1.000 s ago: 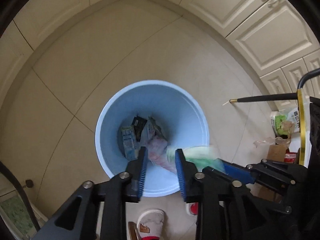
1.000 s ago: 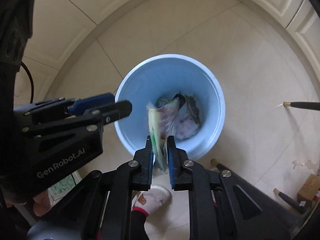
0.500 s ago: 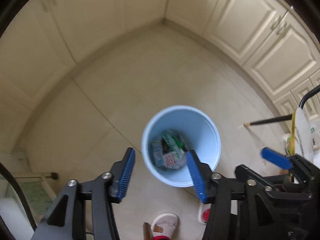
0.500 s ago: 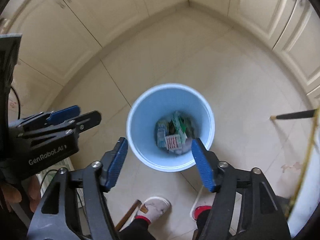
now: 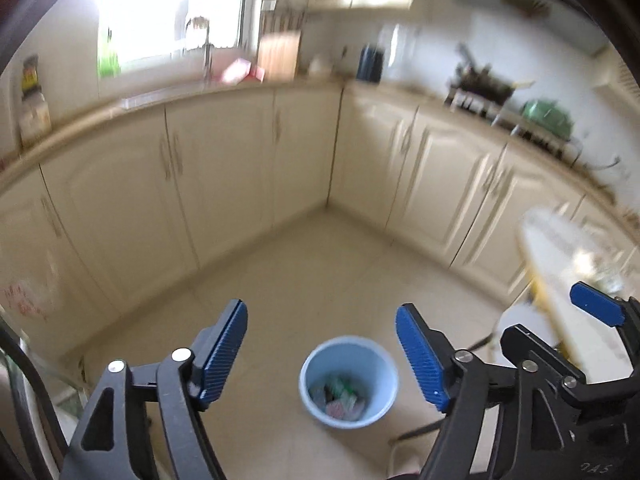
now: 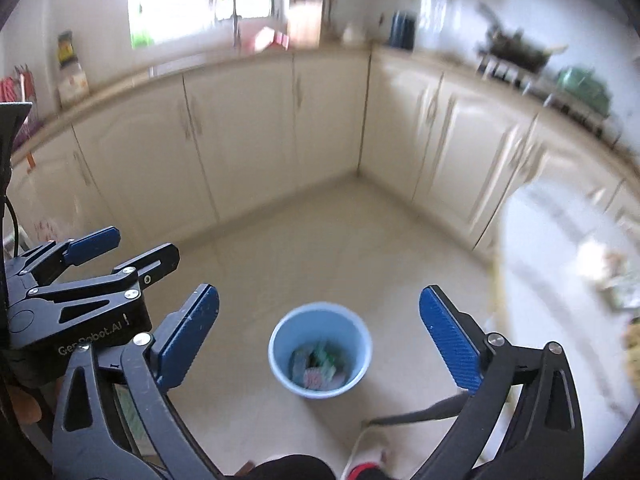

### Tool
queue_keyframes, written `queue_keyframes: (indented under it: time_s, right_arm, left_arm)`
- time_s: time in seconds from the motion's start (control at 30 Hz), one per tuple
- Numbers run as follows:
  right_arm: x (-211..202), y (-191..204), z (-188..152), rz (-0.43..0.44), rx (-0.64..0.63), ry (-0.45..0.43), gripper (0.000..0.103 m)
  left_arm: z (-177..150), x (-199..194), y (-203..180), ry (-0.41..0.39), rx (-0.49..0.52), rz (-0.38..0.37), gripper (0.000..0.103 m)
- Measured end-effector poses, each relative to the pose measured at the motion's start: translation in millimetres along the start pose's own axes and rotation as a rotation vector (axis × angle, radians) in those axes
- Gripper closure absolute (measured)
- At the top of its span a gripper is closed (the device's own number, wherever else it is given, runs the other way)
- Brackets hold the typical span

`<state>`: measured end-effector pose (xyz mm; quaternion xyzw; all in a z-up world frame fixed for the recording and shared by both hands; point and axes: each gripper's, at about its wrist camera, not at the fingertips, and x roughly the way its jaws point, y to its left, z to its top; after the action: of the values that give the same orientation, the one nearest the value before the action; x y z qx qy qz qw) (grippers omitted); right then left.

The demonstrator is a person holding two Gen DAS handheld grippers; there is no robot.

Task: Collect trash
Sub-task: 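Swing both tools back toward the table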

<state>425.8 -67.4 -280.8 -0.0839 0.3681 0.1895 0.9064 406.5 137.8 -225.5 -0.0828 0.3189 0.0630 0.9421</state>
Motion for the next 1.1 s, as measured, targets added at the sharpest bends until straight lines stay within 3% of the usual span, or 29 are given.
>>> queue_keyframes:
  time_s: [0.17,0.3,0.5,0.7,0.73,0.83,0.93,1.1]
  right_arm:
    - [-98,-3,21,-0.085,0.002,-0.177,0.0]
    - [-164,-11,28,-0.134,0.027,-0.289,0.0]
    - [-247,-24,16,-0.222,0.065,-0.423,0.0]
    - [-301,-35,-5,-0.303,0.108,-0.507,0.0]
    - [-308,-37,-8,-0.311,0.114,-0.516,0.0]
    - [-322,-42,-16,-0.342,0.133,-0.539,0.0]
    - [-333,-47,-22,-0.364,0.148,-0.55,0.0]
    - [-345,-57,-32,-0.394,0.175,-0.551,0.0]
  left_arm:
    - [-12,-76,-43,-0.179,0.032,-0.042,0.012]
    - [-34,-122,-94,-0.304,0.062,-0.084,0.007]
    - [-80,-191,-133,-0.467,0.105,-0.116,0.002]
    - [-151,-226,-153,-0.564,0.148,-0.11,0.001]
    - [-187,-232,-155,-0.574,0.153,-0.107,0.001]
    - [-232,-235,-162,-0.596,0.161,-0.116,0.001]
    - [-263,-257,-164,-0.6,0.165,-0.129,0.001]
    - [-277,-273,-166,-0.597,0.175,-0.142,0.001]
